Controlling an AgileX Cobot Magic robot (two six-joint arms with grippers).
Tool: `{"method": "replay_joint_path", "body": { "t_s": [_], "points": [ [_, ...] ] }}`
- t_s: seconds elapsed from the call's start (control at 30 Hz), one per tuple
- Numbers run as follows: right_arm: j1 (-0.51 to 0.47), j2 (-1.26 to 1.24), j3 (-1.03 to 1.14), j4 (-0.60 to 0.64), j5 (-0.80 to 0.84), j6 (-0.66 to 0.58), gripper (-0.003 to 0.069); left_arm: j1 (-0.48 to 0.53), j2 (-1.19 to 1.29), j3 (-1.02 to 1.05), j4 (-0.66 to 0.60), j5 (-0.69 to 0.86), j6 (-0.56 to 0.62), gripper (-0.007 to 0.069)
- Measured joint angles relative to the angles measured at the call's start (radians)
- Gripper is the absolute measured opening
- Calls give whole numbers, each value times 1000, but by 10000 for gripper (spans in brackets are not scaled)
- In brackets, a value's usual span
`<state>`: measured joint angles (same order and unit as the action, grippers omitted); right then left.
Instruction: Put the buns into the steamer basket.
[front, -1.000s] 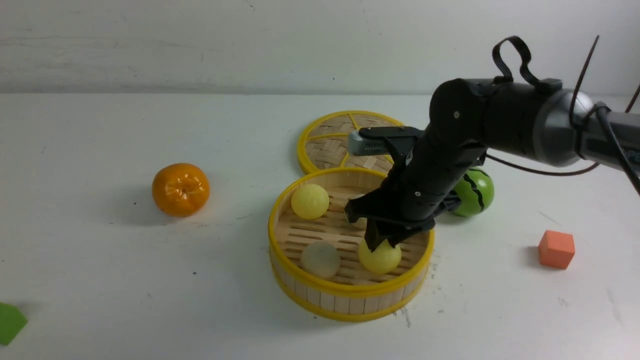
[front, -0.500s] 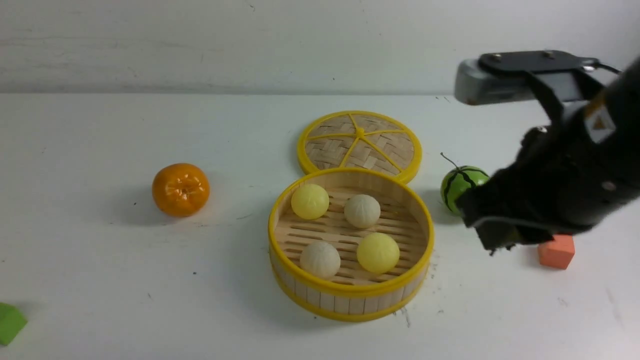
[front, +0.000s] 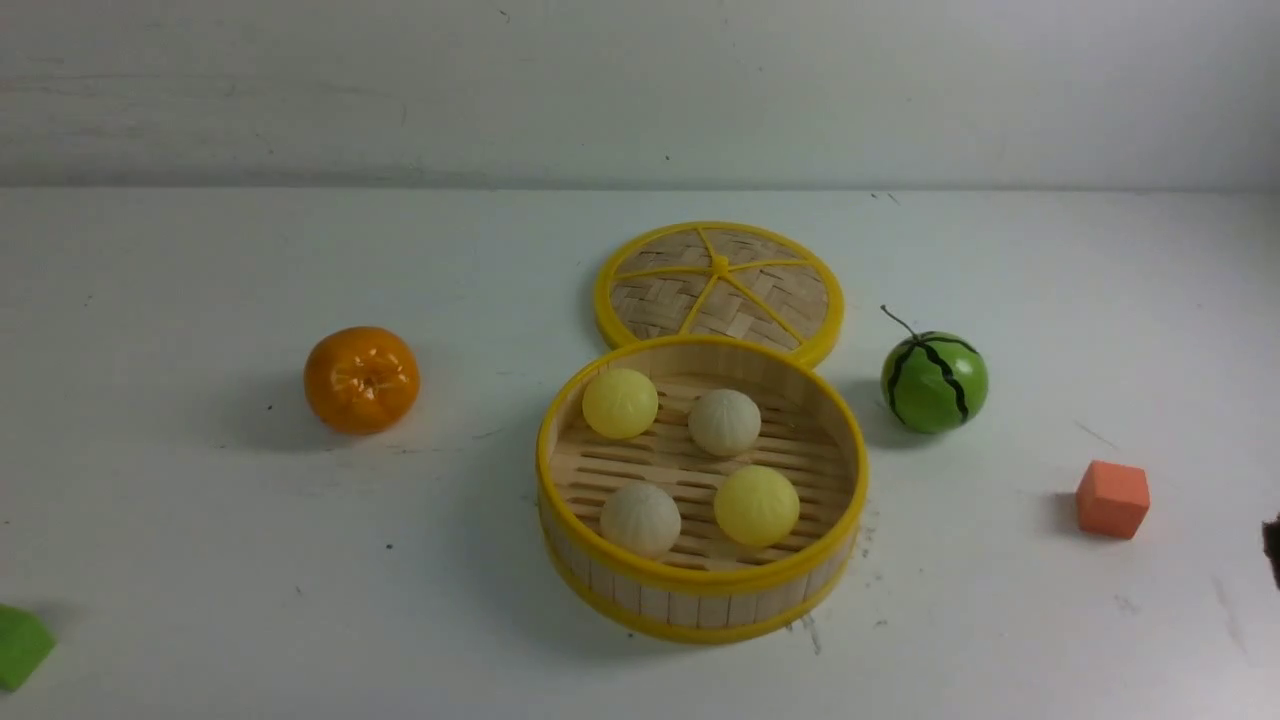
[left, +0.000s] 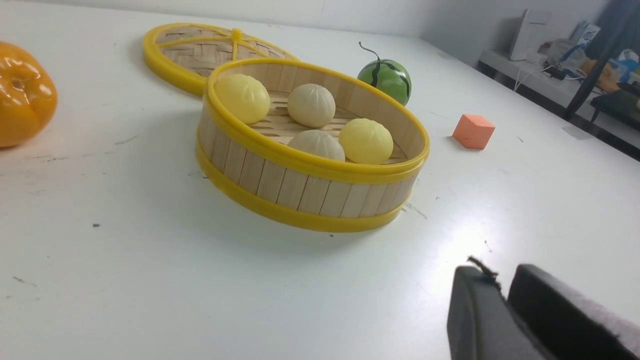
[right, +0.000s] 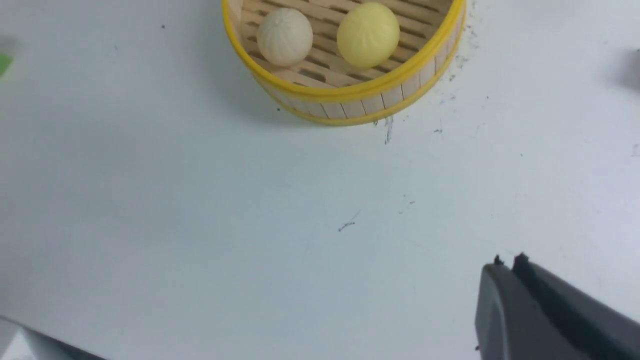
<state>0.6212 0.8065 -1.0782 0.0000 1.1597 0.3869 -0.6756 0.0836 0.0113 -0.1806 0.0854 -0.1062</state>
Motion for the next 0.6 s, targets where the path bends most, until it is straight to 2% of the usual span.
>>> {"method": "replay_joint_path", "body": {
  "t_s": [0.1, 0.17, 0.2, 0.23, 0.27, 0.4, 0.5, 0.6],
  "points": [
    [-7, -42, 6, -41, -13, -6, 12, 0, 0, 0, 0, 0, 0, 92],
    [-105, -122, 80, -61, -97, -68, -1, 0, 0, 0, 0, 0, 0, 93],
    [-116, -131, 89, -60, -120, -76, -5, 0, 0, 0, 0, 0, 0, 93],
    [-183, -178, 148, -45, -181, -121, -13, 0, 0, 0, 0, 0, 0, 94],
    [-301, -270, 271, 0, -292, -198, -20, 0, 0, 0, 0, 0, 0, 97],
    [-521, -507, 603, 102, -536, -356, -21, 0, 0, 0, 0, 0, 0, 102],
    [-603, -690, 863, 116, -707, -451, -21, 0, 0, 0, 0, 0, 0, 102],
    [-622, -791, 1048, 117, -816, -481, -21, 0, 0, 0, 0, 0, 0, 102]
  ]
}}
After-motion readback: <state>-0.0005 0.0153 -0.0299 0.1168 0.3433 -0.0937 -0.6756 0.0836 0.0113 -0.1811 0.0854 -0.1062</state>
